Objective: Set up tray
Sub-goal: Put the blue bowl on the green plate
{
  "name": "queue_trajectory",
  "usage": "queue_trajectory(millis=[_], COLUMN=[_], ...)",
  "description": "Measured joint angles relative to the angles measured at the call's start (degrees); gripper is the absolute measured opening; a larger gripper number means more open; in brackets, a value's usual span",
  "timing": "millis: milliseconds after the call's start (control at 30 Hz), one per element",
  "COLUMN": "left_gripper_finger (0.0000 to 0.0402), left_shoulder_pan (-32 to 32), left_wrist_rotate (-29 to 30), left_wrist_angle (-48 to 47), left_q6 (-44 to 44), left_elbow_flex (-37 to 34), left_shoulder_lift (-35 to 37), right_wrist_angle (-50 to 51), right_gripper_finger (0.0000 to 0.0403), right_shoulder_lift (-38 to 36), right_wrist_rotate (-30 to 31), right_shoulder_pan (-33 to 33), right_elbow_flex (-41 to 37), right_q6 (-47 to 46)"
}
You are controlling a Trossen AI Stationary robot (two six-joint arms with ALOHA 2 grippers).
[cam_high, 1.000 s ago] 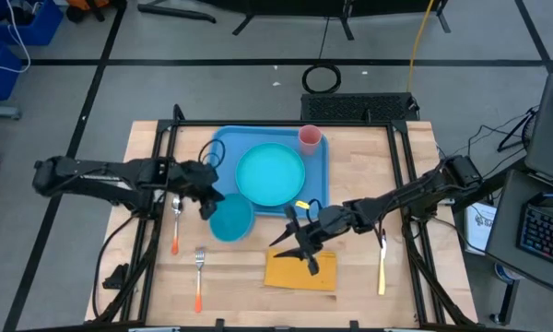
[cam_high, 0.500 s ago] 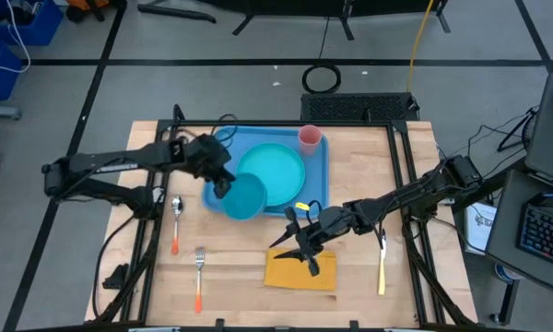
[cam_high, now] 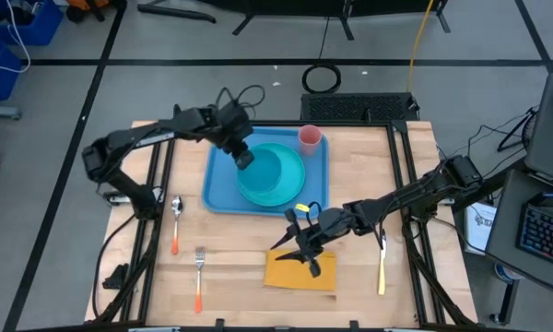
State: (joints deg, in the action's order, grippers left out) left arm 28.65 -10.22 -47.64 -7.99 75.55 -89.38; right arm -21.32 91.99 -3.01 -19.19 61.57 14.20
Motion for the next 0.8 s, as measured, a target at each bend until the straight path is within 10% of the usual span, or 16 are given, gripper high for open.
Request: queue_trajectory(millis=[800], left_gripper_finger=[0.0005], left_shoulder_pan=[5.68], left_wrist_rotate=[-1.62], left_wrist_angle=[2.71], left_q6=[-0.03], left_elbow_flex=[2.78], left_shoulder_lift=[-8.92], right_wrist_angle=[4.99], right_gripper_finger=[0.0128], right_shoulder_lift=[-3.39], right_wrist_rotate=[0.13], right_shoulder_pan=[-2.2], right_elbow_flex=[-0.03], right_q6=[-1.13])
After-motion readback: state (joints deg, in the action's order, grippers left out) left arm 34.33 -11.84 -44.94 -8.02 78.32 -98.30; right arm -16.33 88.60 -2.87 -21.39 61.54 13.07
